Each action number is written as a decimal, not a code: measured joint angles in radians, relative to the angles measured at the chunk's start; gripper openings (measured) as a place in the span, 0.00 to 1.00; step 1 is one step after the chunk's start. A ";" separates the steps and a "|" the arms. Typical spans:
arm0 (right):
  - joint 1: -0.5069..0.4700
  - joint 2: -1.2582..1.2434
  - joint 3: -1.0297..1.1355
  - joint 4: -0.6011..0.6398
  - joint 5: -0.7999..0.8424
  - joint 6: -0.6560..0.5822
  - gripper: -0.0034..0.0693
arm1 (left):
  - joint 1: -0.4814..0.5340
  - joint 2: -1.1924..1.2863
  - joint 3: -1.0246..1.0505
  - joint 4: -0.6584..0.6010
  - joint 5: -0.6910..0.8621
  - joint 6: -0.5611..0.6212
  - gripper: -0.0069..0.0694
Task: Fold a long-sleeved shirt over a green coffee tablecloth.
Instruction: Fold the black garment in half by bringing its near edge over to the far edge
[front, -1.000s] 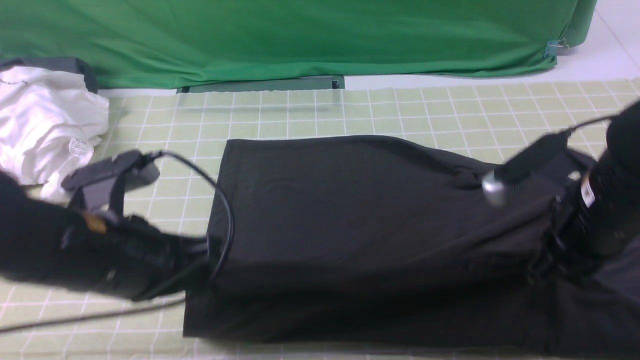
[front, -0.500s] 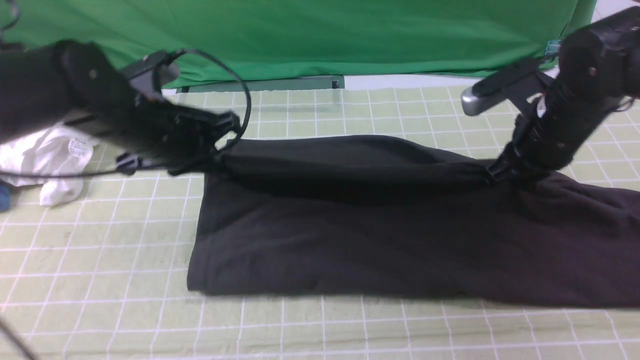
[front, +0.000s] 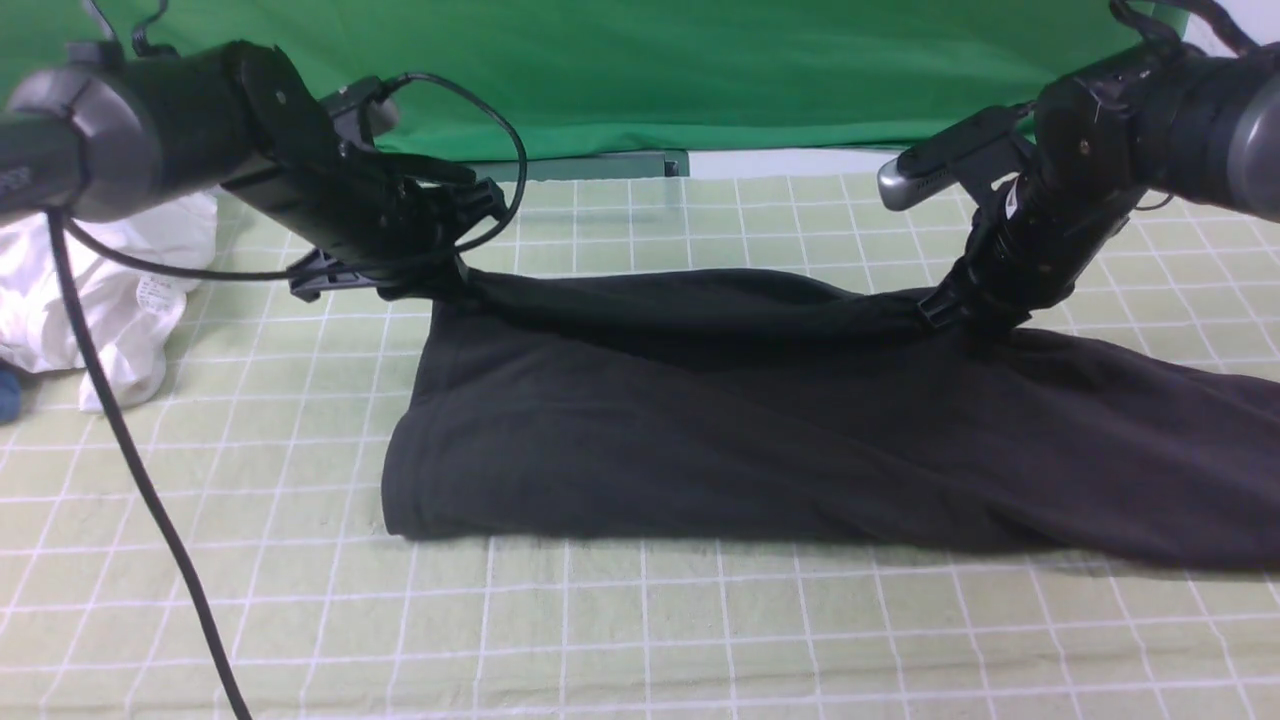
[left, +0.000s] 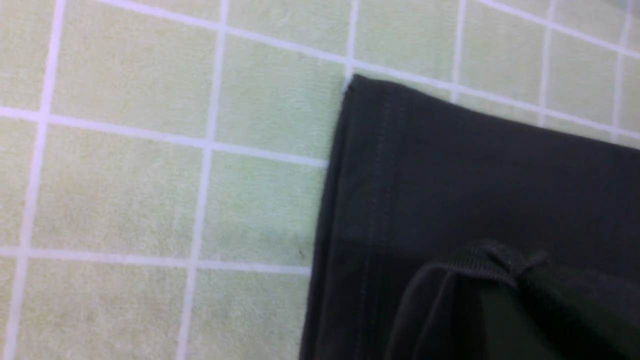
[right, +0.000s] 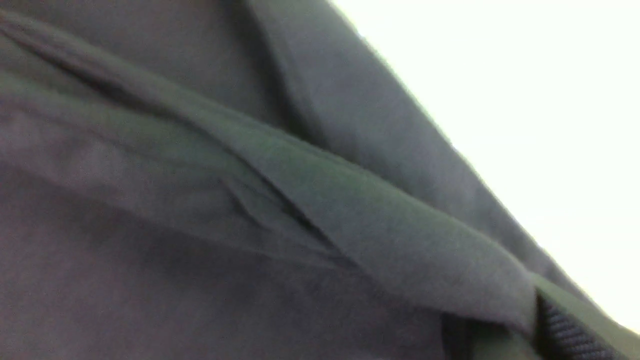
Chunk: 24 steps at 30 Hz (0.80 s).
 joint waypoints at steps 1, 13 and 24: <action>-0.004 0.006 -0.001 0.000 -0.012 0.000 0.17 | 0.000 0.010 0.000 0.002 -0.007 0.000 0.12; -0.046 0.041 -0.005 0.000 -0.167 0.011 0.32 | -0.001 0.037 0.000 0.013 -0.149 -0.014 0.13; -0.056 0.050 -0.024 -0.004 -0.165 0.020 0.48 | 0.013 0.037 -0.029 0.022 -0.205 -0.044 0.47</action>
